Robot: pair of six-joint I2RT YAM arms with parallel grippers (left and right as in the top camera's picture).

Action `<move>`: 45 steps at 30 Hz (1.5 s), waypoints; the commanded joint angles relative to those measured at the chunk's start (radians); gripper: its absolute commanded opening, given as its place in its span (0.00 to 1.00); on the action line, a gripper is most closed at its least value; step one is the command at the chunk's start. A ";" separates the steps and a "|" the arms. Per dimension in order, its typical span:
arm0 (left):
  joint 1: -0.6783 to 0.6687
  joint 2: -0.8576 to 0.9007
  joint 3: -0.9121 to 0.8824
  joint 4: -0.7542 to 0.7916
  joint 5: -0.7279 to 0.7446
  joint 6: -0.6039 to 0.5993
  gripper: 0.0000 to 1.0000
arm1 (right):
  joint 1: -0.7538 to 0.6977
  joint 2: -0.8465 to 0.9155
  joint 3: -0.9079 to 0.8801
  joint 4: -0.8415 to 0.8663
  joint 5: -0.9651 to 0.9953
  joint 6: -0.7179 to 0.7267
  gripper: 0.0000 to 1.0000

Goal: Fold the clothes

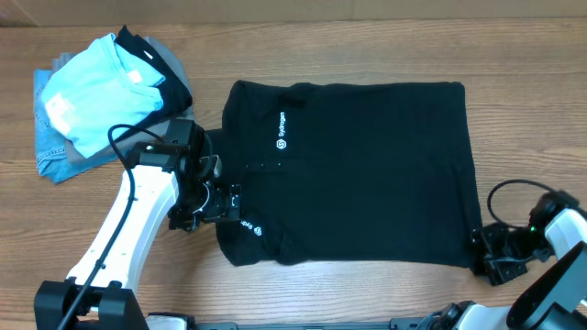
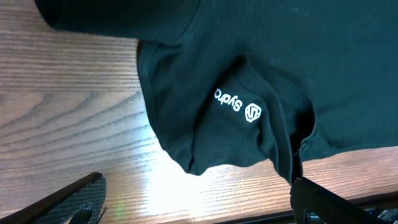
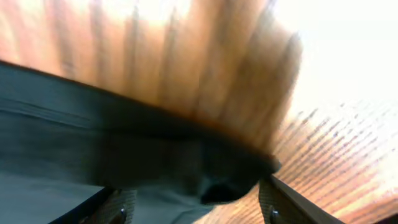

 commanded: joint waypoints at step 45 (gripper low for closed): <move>-0.160 0.005 -0.374 0.607 0.085 0.024 0.81 | -0.003 -0.101 0.150 -0.092 -0.152 -0.111 0.04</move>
